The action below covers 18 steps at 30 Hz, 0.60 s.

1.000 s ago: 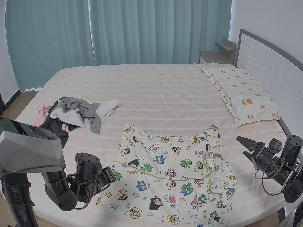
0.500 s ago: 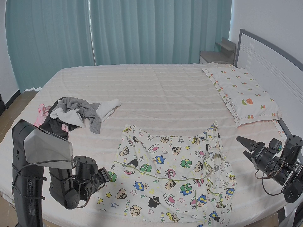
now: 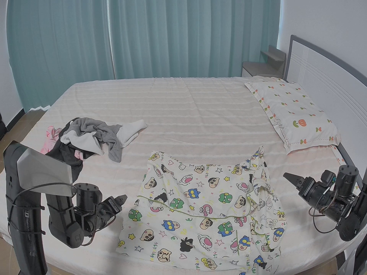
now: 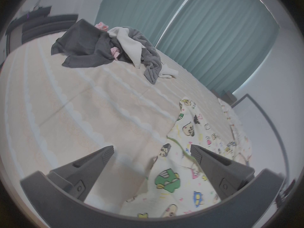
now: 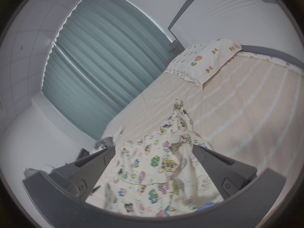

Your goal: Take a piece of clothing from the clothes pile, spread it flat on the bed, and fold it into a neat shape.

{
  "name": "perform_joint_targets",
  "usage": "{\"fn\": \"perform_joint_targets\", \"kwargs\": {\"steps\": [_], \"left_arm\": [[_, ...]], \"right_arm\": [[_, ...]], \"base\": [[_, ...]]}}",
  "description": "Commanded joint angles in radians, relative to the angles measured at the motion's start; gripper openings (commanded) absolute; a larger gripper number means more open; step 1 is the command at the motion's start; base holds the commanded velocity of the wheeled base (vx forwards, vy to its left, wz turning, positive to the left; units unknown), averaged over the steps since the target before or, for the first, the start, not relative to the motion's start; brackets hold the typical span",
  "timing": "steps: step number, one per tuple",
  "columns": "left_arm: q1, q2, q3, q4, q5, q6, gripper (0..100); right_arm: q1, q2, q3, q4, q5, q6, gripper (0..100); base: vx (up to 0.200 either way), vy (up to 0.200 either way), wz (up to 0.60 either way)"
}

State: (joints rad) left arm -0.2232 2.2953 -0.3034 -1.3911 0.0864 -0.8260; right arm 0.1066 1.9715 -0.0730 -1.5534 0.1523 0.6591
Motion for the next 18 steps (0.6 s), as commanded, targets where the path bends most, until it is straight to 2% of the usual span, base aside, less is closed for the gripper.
{"fn": "perform_joint_targets", "kwargs": {"steps": [1, 4, 7, 12, 18], "left_arm": [[0.044, -0.211, 0.13, 0.0, -0.131, -0.16, 100], [0.039, -0.252, 0.153, 0.0, -0.174, -0.228, 100], [0.038, -0.264, 0.152, 0.0, -0.18, -0.288, 100], [0.033, -0.247, 0.152, -0.019, -0.181, -0.315, 100], [0.008, -0.231, 0.156, -0.026, -0.178, -0.323, 100]], "right_arm": [[-0.108, 0.331, -0.192, -0.001, 0.076, -0.138, 100], [-0.114, 0.394, -0.286, 0.098, 0.093, -0.145, 100], [-0.143, 0.422, -0.295, 0.118, 0.173, -0.15, 100], [-0.189, 0.434, -0.298, 0.128, 0.2, -0.202, 100], [-0.194, 0.463, -0.297, 0.125, 0.214, -0.233, 100]], "base": [[0.0, 0.0, 0.0], [0.0, 0.0, 0.0], [0.0, 0.0, 0.0], [0.0, 0.0, 0.0], [0.0, 0.0, 0.0]]}}
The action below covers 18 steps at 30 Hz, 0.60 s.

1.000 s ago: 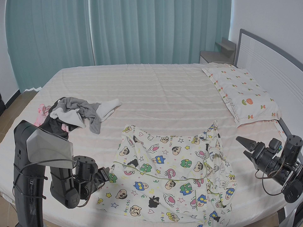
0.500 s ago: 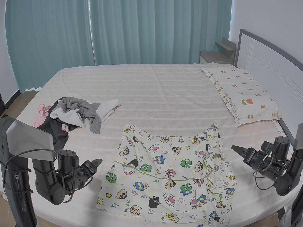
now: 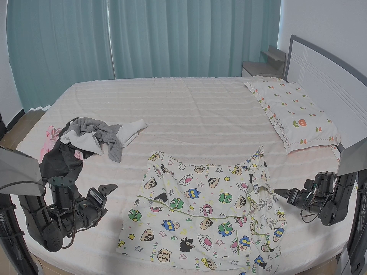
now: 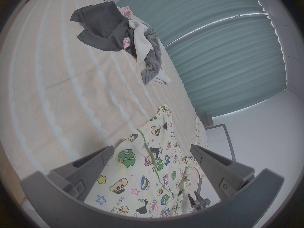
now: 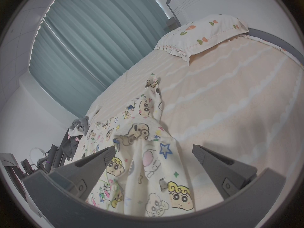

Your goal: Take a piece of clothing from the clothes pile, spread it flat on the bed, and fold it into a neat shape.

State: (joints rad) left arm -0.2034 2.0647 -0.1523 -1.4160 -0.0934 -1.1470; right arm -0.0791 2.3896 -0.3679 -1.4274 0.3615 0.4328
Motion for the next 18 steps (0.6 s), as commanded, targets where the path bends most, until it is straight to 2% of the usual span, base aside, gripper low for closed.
{"fn": "perform_joint_targets", "kwargs": {"steps": [1, 7, 11, 18], "left_arm": [[-0.011, 0.0, 0.005, -0.001, 0.001, -0.002, 100], [-0.019, 0.014, 0.005, -0.001, 0.004, -0.003, 100], [-0.025, 0.014, 0.005, -0.001, 0.009, -0.003, 100], [-0.025, 0.014, 0.005, -0.001, 0.009, -0.003, 100]], "right_arm": [[-0.008, 0.045, -0.002, -0.001, 0.005, -0.006, 100], [0.002, 0.072, 0.001, -0.007, 0.014, -0.032, 100], [0.022, 0.099, -0.003, -0.008, 0.014, -0.095, 100], [0.03, 0.111, -0.013, -0.007, 0.011, -0.104, 100]], "base": [[0.0, 0.0, 0.0], [0.0, 0.0, 0.0], [0.0, 0.0, 0.0], [0.0, 0.0, 0.0]]}}
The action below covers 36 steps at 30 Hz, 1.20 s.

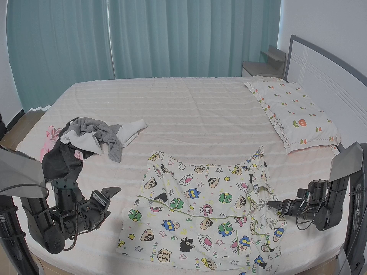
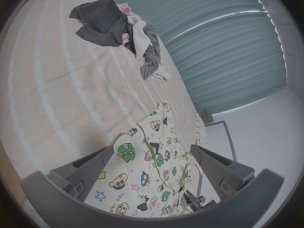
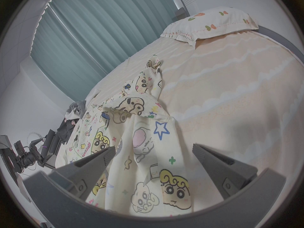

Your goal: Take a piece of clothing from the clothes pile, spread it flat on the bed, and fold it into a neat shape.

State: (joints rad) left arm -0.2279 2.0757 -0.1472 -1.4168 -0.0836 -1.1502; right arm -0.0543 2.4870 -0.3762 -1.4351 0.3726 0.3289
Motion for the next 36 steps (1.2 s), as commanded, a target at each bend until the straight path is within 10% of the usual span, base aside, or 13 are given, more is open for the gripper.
{"fn": "perform_joint_targets", "kwargs": {"steps": [1, 2, 3, 36], "left_arm": [[-0.001, 0.003, 0.0, -0.001, -0.001, 0.0, 100], [-0.001, 0.003, 0.0, -0.001, -0.001, 0.0, 100], [-0.001, 0.003, 0.0, -0.001, -0.001, 0.0, 100], [-0.001, 0.004, 0.009, -0.001, 0.005, 0.001, 100]], "right_arm": [[0.005, 0.013, -0.006, 0.001, 0.0, -0.001, 100], [0.005, 0.013, -0.006, 0.001, 0.0, -0.001, 100], [0.005, 0.013, -0.006, 0.002, 0.0, -0.002, 0], [-0.165, -0.01, -0.035, -0.079, -0.08, -0.002, 0]], "base": [[0.0, 0.0, 0.0], [0.0, 0.0, 0.0], [0.0, 0.0, 0.0], [0.0, 0.0, 0.0]]}}
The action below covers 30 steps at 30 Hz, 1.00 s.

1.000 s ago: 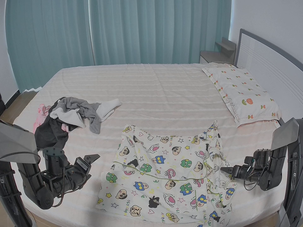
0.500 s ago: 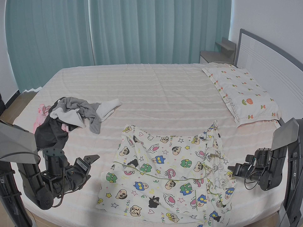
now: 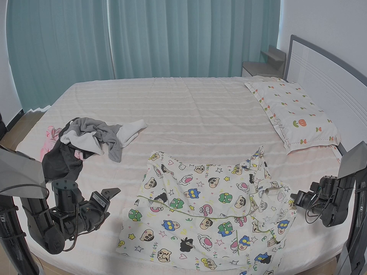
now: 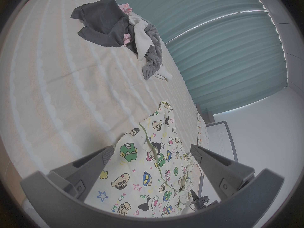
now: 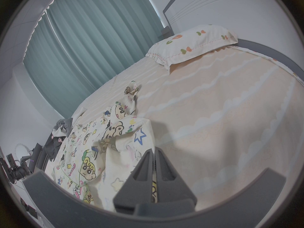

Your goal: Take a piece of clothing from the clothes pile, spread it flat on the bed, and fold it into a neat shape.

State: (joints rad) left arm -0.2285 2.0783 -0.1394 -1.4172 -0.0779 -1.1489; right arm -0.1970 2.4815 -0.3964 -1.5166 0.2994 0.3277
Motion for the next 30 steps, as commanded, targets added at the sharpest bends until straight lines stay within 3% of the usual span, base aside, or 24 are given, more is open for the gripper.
{"fn": "perform_joint_targets", "kwargs": {"steps": [1, 17, 30], "left_arm": [[0.0, 0.002, 0.001, 0.0, 0.001, 0.0, 100], [-0.002, 0.013, 0.004, 0.0, 0.006, 0.003, 100], [-0.06, 0.048, 0.021, 0.0, 0.001, 0.012, 100]], "right_arm": [[-0.027, -0.004, -0.024, 0.006, -0.008, -0.001, 0], [-0.091, 0.002, -0.114, 0.027, -0.059, 0.001, 0], [-0.113, 0.034, -0.208, 0.013, -0.106, 0.034, 0]], "base": [[0.0, 0.0, 0.0], [0.0, 0.0, 0.0], [0.0, 0.0, 0.0]]}}
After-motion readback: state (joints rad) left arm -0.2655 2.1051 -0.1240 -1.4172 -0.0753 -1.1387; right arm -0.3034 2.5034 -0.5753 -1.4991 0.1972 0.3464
